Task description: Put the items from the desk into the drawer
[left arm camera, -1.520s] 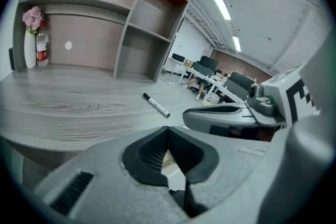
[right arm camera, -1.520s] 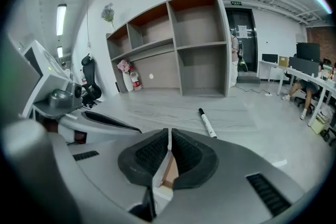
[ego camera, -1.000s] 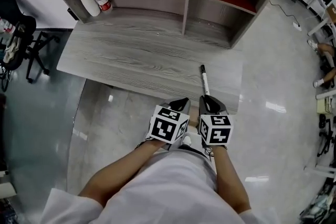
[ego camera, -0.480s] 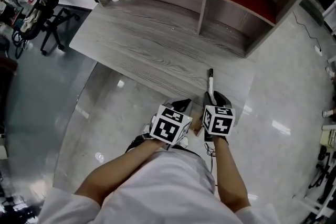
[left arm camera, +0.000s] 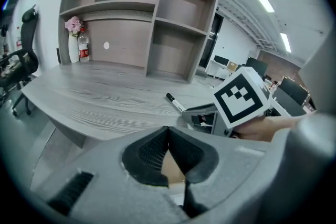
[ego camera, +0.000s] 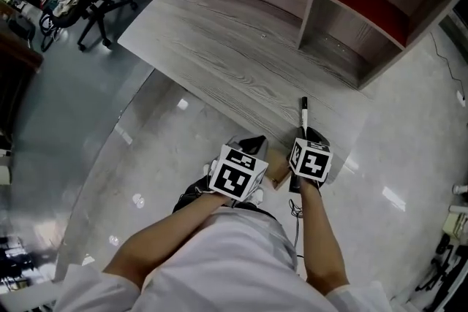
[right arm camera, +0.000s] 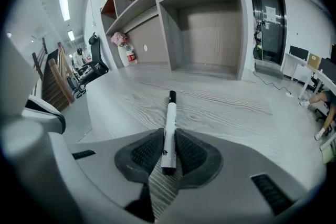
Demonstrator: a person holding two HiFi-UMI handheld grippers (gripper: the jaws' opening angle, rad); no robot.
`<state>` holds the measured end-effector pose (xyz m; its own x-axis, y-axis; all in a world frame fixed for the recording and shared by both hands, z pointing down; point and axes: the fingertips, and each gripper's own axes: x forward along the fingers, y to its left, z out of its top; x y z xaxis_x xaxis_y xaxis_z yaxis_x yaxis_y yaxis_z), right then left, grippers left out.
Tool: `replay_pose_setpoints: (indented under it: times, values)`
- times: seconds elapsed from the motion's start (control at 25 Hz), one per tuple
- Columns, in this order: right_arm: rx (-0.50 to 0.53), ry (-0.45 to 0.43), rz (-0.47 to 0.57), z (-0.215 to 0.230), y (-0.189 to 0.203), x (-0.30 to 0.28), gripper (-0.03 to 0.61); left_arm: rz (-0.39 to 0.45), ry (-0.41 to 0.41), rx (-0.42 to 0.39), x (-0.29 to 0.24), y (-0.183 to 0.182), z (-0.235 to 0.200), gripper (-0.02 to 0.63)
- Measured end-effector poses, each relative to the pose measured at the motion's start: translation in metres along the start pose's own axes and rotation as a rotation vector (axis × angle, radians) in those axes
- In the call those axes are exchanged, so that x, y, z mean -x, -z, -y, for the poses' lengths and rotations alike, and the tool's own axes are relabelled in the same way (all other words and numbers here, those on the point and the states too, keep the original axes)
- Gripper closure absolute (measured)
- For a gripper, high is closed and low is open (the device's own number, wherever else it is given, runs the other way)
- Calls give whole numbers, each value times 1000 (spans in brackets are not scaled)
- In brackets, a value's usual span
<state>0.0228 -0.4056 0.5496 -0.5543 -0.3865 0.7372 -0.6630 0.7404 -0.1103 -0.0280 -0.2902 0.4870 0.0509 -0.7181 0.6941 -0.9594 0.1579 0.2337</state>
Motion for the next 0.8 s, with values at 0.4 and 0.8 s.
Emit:
replay_pose_setpoints:
  times: [0.4,0.8]
  values:
    - [-14,-86,13,-8,2,8,525,-11,-63,19,16,29,-1,610]
    - [-33,-98,59,-54,26,47,525,4,-52,21,51,57,-15,611]
